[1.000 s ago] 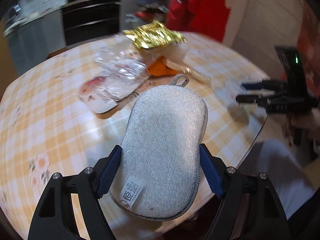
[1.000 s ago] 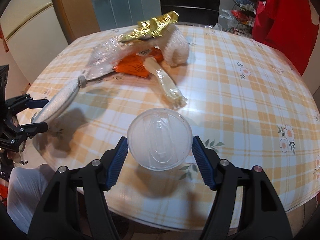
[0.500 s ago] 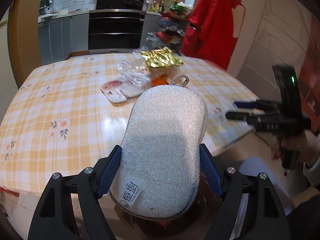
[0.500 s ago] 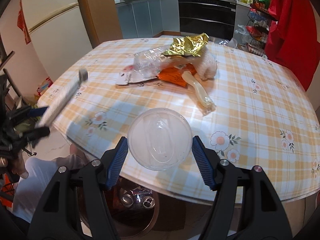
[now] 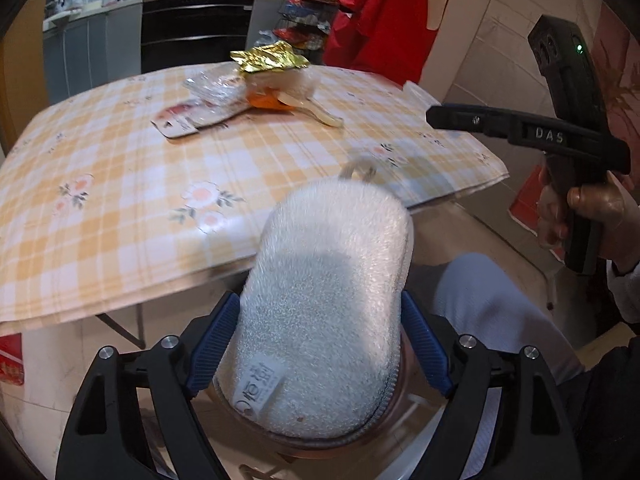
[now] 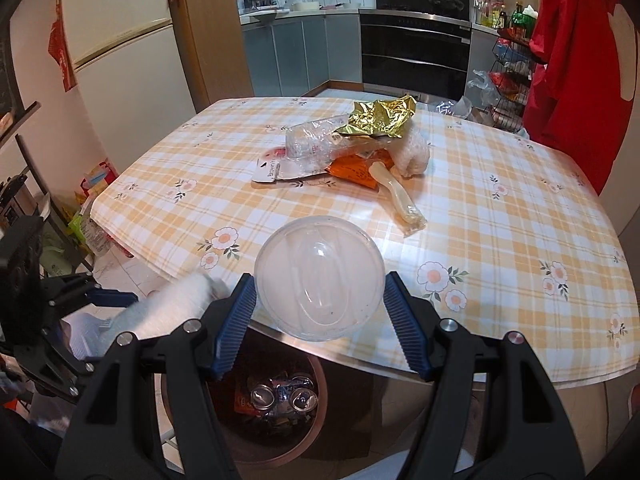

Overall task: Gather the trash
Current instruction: 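Carry the sponge and dome lid over the brown bin and open both tools, then move both open tools back over the table toward the remaining trash, then grasp the clear plastic tray with the left tool while the right tool grasps the gold foil wrapper, then carry the clear tray over the bin and open the left tool while the right tool holds the foil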

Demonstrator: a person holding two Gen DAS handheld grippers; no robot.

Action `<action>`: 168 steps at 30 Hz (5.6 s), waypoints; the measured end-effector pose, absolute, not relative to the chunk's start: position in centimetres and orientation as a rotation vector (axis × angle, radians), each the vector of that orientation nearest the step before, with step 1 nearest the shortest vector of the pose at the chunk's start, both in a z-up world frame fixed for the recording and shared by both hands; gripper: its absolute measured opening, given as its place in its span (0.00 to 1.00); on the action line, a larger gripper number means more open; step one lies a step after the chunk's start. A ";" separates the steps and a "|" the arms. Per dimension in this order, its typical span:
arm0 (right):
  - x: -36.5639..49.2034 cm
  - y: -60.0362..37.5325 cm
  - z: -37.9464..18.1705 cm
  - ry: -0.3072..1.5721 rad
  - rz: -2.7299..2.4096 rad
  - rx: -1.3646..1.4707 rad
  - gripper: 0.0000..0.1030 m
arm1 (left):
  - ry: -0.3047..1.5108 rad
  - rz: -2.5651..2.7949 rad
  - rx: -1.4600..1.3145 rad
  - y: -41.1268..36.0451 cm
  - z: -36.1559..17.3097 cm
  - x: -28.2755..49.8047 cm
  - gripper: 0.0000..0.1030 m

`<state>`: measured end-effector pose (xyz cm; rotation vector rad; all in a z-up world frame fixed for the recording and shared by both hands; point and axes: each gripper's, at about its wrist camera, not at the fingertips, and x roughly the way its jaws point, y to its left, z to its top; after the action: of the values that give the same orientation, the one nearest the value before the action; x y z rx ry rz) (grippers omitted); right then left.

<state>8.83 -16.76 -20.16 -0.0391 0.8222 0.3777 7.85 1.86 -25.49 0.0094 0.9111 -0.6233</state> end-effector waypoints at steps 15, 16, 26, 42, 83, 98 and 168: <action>7.5 -13.7 -20.8 0.866 0.446 -0.074 0.64 | 0.728 -0.400 -0.154 7.7 -20.6 7.3 0.91; 7.5 -13.3 -21.0 0.872 0.455 -0.079 0.64 | 0.707 -0.368 -0.152 8.4 -20.0 7.1 0.92; 6.8 -11.6 -22.2 0.928 0.493 -0.113 0.65 | 0.627 -0.201 -0.172 12.5 -18.3 6.6 0.93; 6.0 -11.2 -22.5 0.944 0.508 -0.102 0.83 | 0.631 -0.188 -0.165 12.5 -18.7 5.9 0.93; 12.4 -20.6 -23.8 0.918 0.242 0.014 0.94 | 0.724 -0.277 -0.024 6.5 -20.0 13.7 0.93; 21.7 -22.8 -22.5 0.901 0.250 0.052 0.92 | 0.765 -0.349 0.009 2.5 -20.4 23.5 0.87; 15.2 -24.2 -13.0 0.601 0.247 0.201 0.06 | 0.767 -0.238 0.004 9.1 -14.4 17.4 0.06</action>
<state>15.19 -24.21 -12.98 0.2013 0.6007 0.2469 17.45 9.07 -14.38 0.0043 0.7671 -0.2385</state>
